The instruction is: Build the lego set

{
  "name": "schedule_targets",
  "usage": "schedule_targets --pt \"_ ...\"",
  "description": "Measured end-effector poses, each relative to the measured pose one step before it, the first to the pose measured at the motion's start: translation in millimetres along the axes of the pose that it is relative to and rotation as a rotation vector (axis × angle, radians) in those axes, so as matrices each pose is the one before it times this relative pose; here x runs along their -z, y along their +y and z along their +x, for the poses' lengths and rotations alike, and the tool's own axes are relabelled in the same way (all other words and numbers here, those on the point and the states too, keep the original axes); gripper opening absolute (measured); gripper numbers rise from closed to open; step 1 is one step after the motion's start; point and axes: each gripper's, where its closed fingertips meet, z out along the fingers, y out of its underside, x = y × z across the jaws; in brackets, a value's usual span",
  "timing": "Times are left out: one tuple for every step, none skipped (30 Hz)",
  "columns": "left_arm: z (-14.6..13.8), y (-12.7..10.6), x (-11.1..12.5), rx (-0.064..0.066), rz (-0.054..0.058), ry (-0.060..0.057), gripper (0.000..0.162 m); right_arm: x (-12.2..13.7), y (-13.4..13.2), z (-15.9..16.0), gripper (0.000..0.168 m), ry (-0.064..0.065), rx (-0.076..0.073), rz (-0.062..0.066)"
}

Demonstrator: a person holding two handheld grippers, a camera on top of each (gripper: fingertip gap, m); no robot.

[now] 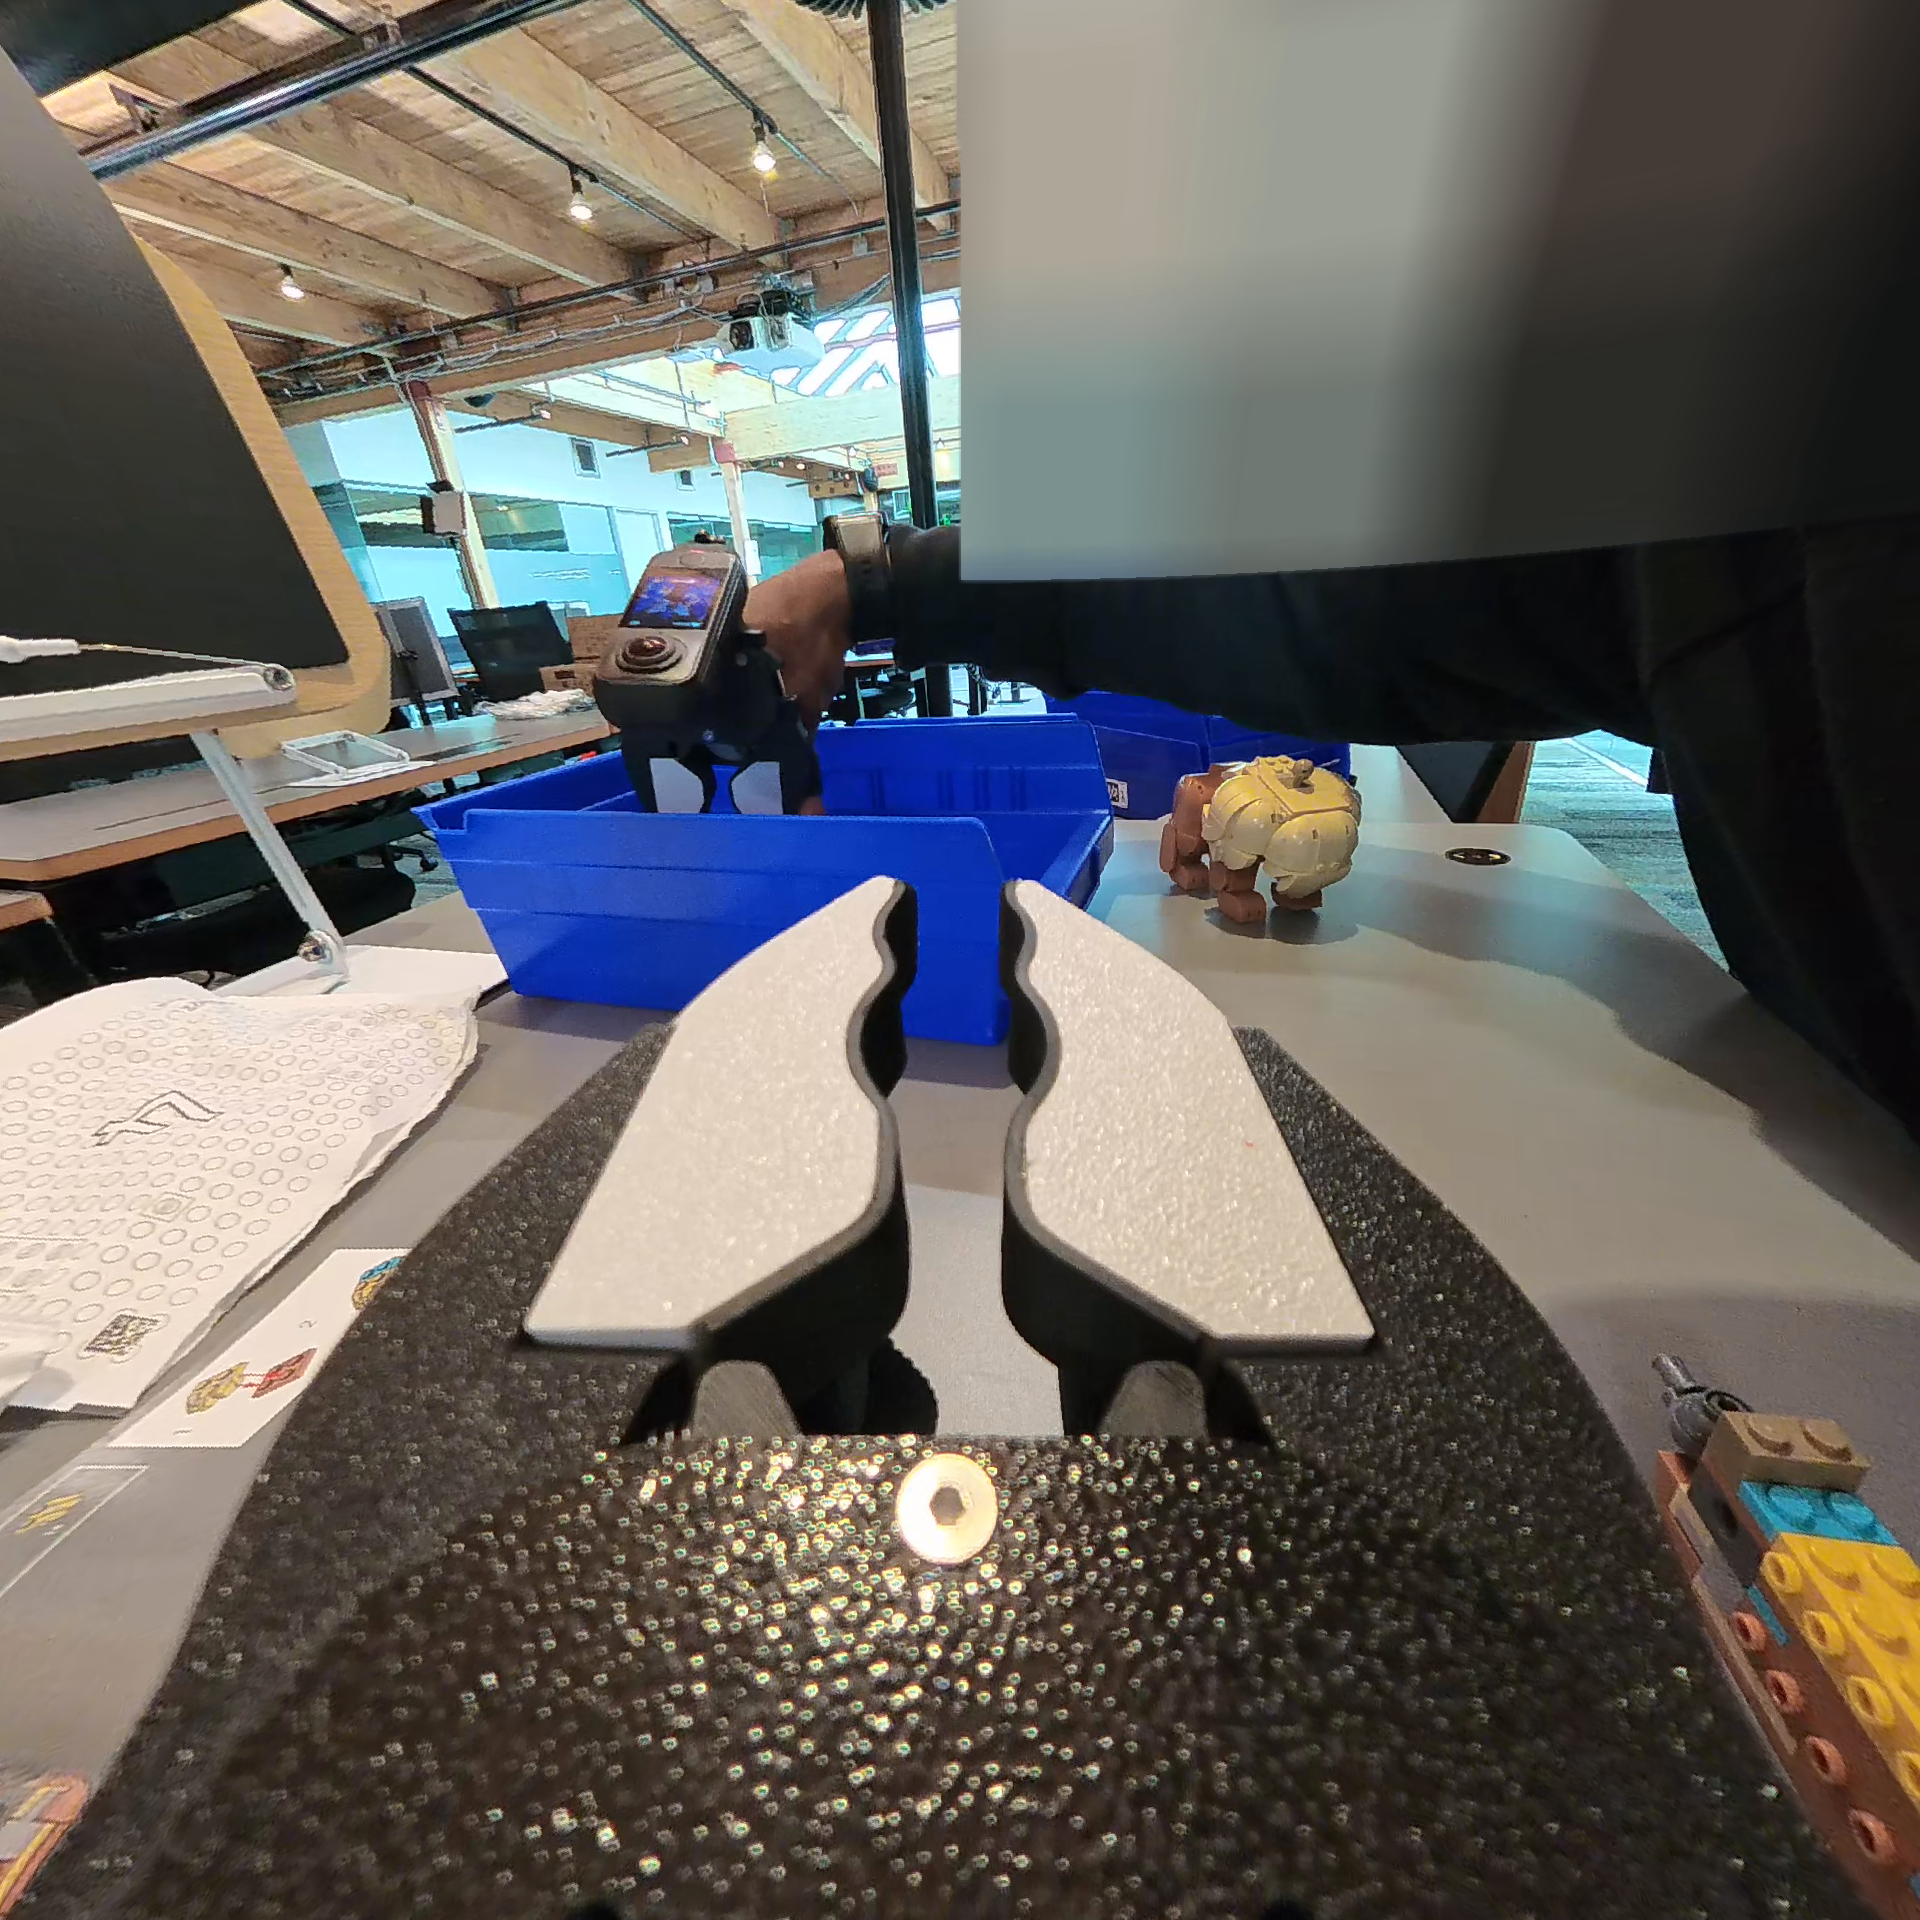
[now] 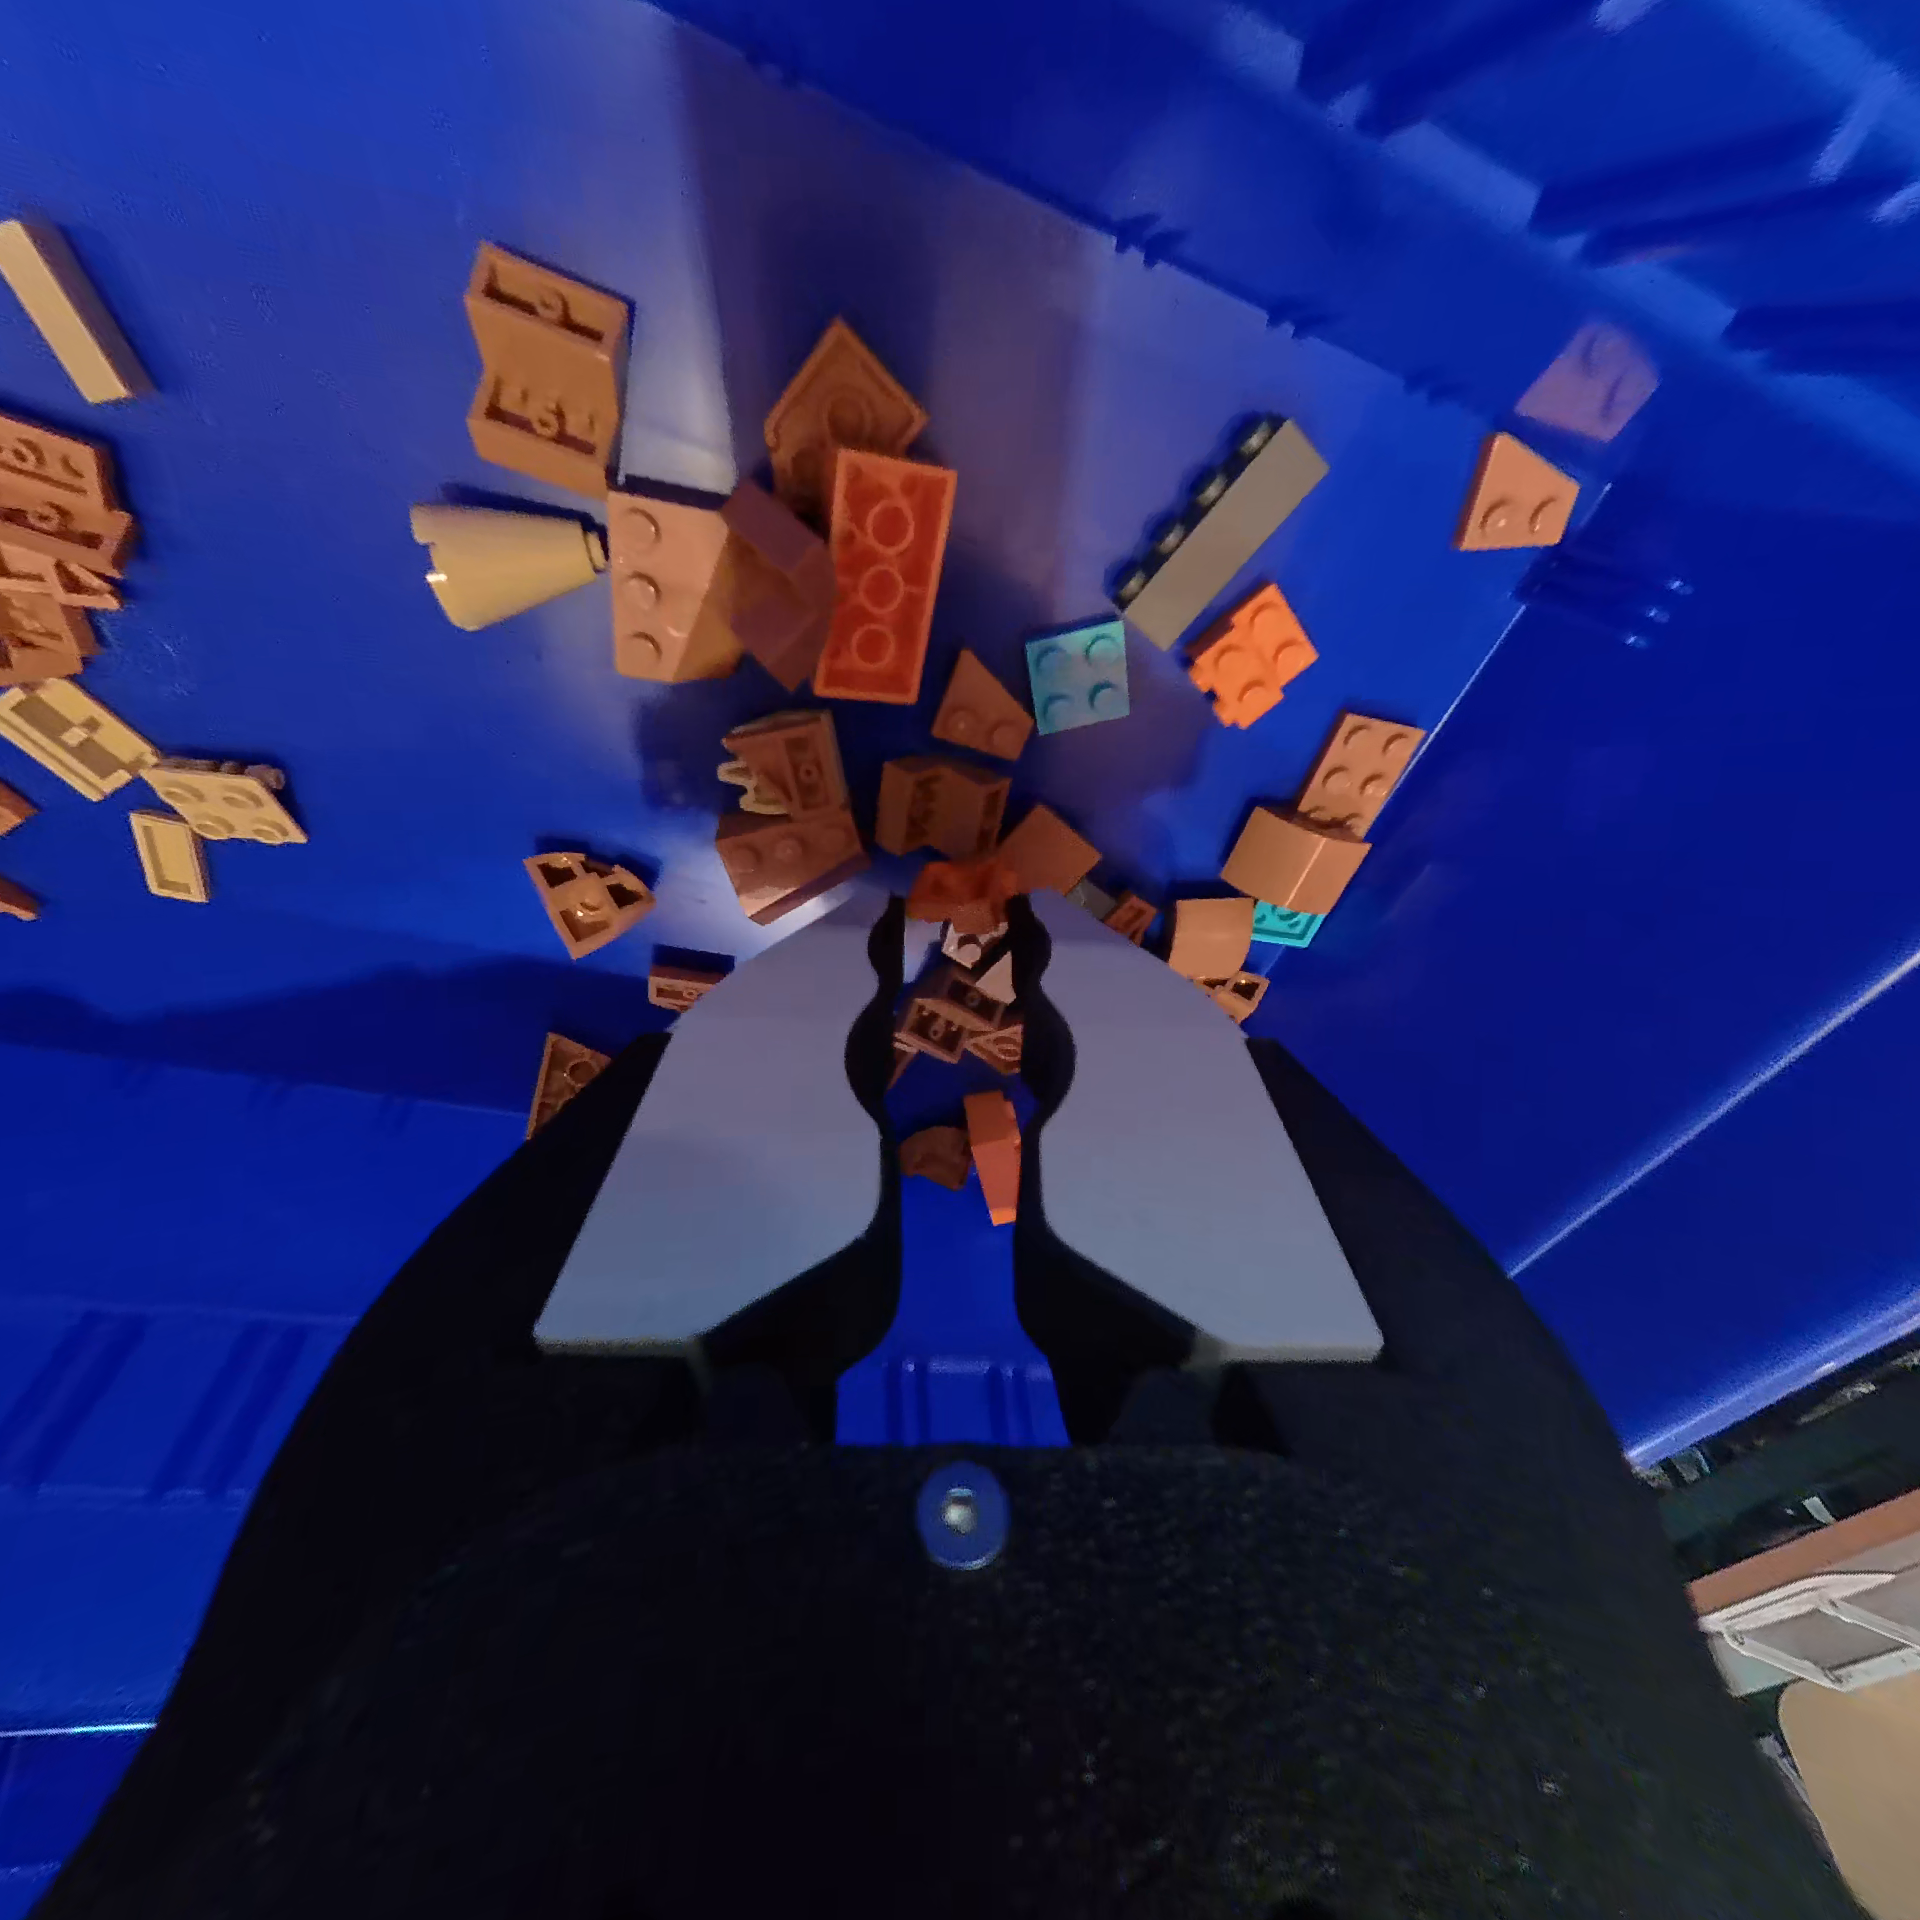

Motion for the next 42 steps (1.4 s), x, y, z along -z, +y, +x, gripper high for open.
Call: schedule_targets --pt "-0.05 -0.09 0.15 0.0004 0.0005 -0.0001 0.014 -0.09 1.66 0.67 0.020 0.0033 -0.0020 -0.0095" --pt "-0.06 -0.02 -0.05 0.0003 0.0002 0.0001 0.014 -0.06 2.46 0.74 0.020 0.0036 -0.0033 -0.0122" --pt "-0.04 -0.04 0.08 -0.0001 0.0002 0.0000 0.014 -0.28 2.36 0.14 0.020 -0.0019 -0.0052 -0.0100" --pt "0.10 0.01 -0.05 -0.0004 -0.0001 0.0000 0.014 -0.02 1.54 -0.39 0.020 -0.0034 -0.0045 -0.0045" --pt "0.12 0.16 -0.01 -0.0007 -0.0005 0.0003 0.014 0.35 1.21 0.13 0.020 0.0010 -0.0029 -0.0012" --pt "0.11 0.04 -0.04 -0.0008 -0.0003 0.0003 0.014 0.92 0.63 0.42 0.021 0.0038 -0.0009 0.0014" --pt "0.09 0.03 0.05 -0.0004 -0.0003 0.0002 0.014 1.59 0.40 0.94 0.021 0.0060 -0.0034 0.0040" --pt "-0.04 0.06 -0.10 0.0003 -0.0003 0.0000 0.014 2.12 -0.33 1.42 0.021 0.0064 -0.0043 0.0088" --pt "-0.11 -0.08 0.06 0.0009 -0.0001 -0.0002 0.014 2.00 -2.08 2.20 0.021 0.0110 -0.0009 0.0187" --pt "-0.14 -0.01 0.02 0.0012 0.0002 0.0000 0.014 1.17 -3.26 2.03 0.020 0.0088 0.0019 0.0228" --pt "-0.18 -0.06 -0.01 0.0011 0.0005 -0.0003 0.014 -0.17 -3.23 1.68 0.020 0.0052 0.0037 0.0162" --pt "-0.11 -0.04 0.04 0.0008 0.0003 -0.0003 0.014 -1.32 -2.02 1.72 0.020 0.0055 0.0062 0.0041" --pt "-0.08 0.05 -0.01 0.0004 -0.0003 -0.0001 0.014 -2.14 -1.42 1.45 0.020 0.0034 0.0070 -0.0014" --pt "0.02 0.06 -0.07 0.0000 -0.0004 -0.0001 0.014 -2.55 -1.59 0.69 0.021 -0.0038 0.0028 0.0005" --pt "0.08 0.00 0.04 -0.0006 -0.0001 0.0002 0.014 -2.66 -1.59 0.14 0.021 -0.0092 -0.0022 0.0011" --pt "0.08 -0.02 -0.07 -0.0010 0.0001 0.0001 0.014 -2.76 -0.77 0.39 0.020 -0.0089 -0.0039 -0.0011" --pt "0.12 -0.04 0.05 -0.0009 0.0002 0.0000 0.014 -2.50 0.66 0.84 0.021 -0.0063 -0.0039 -0.0079" --pt "0.08 -0.02 0.03 -0.0006 0.0001 0.0002 0.014 -1.39 0.78 -0.37 0.020 -0.0156 -0.0040 -0.0050" --pt "0.01 -0.01 -0.01 -0.0003 0.0001 0.0003 0.014 0.07 -0.61 1.02 0.020 -0.0069 -0.0139 0.0084" --pt "0.00 -0.05 0.07 0.0002 0.0003 0.0002 0.014 -0.09 0.50 0.95 0.021 -0.0074 -0.0103 0.0012" --pt "0.05 -0.11 0.08 0.0001 0.0007 -0.0001 0.014 -0.35 0.86 -0.68 0.022 -0.0181 -0.0129 0.0012" --pt "0.00 0.00 0.06 0.0000 0.0006 0.0002 0.014 -0.52 1.59 -1.53 0.021 -0.0241 -0.0143 -0.0040" --pt "0.09 -0.03 0.02 -0.0003 0.0001 0.0001 0.014 -0.44 1.98 -0.72 0.021 -0.0174 -0.0088 -0.0083" --pt "0.10 -0.07 -0.06 -0.0007 -0.0002 0.0002 0.014 -0.69 1.33 -0.08 0.022 -0.0088 -0.0015 -0.0040" --pt "0.10 0.05 -0.04 -0.0008 -0.0004 0.0003 0.014 -1.24 1.07 -0.27 0.023 -0.0073 -0.0015 -0.0030" --pt "0.10 0.03 -0.04 -0.0008 -0.0003 0.0002 0.014 -1.95 1.01 -0.80 0.023 -0.0113 -0.0026 -0.0053" --pt "0.07 0.03 -0.04 -0.0008 -0.0002 0.0000 0.014 -2.16 1.14 -0.81 0.024 -0.0092 -0.0024 -0.0064" --pt "0.11 0.06 -0.03 -0.0003 -0.0005 0.0001 0.014 -1.79 1.29 -0.55 0.024 -0.0070 -0.0011 -0.0062" --pt "0.02 0.03 0.02 0.0001 -0.0002 0.0001 0.014 0.17 -0.57 0.62 0.023 0.0012 -0.0019 0.0084" --pt "-0.02 -0.04 -0.02 0.0002 0.0003 -0.0003 0.014 0.13 -0.59 0.53 0.023 0.0009 -0.0031 0.0077" --pt "-0.10 -0.03 0.04 0.0003 0.0002 0.0000 0.014 -0.33 -0.22 0.19 0.022 0.0006 -0.0001 0.0043" --pt "0.02 -0.01 0.00 0.0004 0.0001 0.0000 0.014 0.02 -0.46 0.14 0.022 0.0007 -0.0006 0.0039" --pt "-0.08 -0.10 -0.05 0.0002 0.0001 0.0001 0.014 0.06 -0.19 0.17 0.021 0.0027 0.0006 0.0019" --pt "0.11 -0.01 0.03 -0.0001 0.0000 0.0002 0.014 -0.05 -0.36 -0.14 0.019 0.0009 0.0005 0.0022" --pt "0.09 0.01 -0.05 -0.0005 -0.0001 0.0000 0.014 0.10 -0.22 0.28 0.019 0.0027 -0.0020 0.0027" --pt "-0.02 0.02 0.01 -0.0004 -0.0001 0.0001 0.014 0.14 -0.57 0.54 0.019 0.0033 -0.0050 0.0063" --pt "0.13 0.02 -0.05 -0.0002 -0.0002 0.0001 0.014 0.45 -1.35 0.09 0.019 -0.0013 -0.0065 0.0145" --pt "0.07 -0.01 0.04 -0.0005 -0.0001 0.0001 0.014 1.26 -1.69 -0.35 0.019 -0.0058 -0.0085 0.0215" --pt "0.11 0.02 -0.05 -0.0005 -0.0002 0.0001 0.014 2.38 -2.52 -0.66 0.018 -0.0080 -0.0102 0.0306" --pt "-0.02 0.01 0.01 -0.0004 -0.0001 0.0001 0.014 3.83 -4.13 -0.65 0.018 -0.0084 -0.0111 0.0460" --pt "0.07 -0.05 0.01 -0.0004 0.0003 0.0001 0.014 5.39 -6.53 -1.13 0.018 -0.0127 -0.0136 0.0665" --pt "0.00 0.00 0.00 0.0000 0.0000 0.0000 0.014 6.30 -7.62 -1.73 0.018 -0.0172 -0.0162 0.0761"
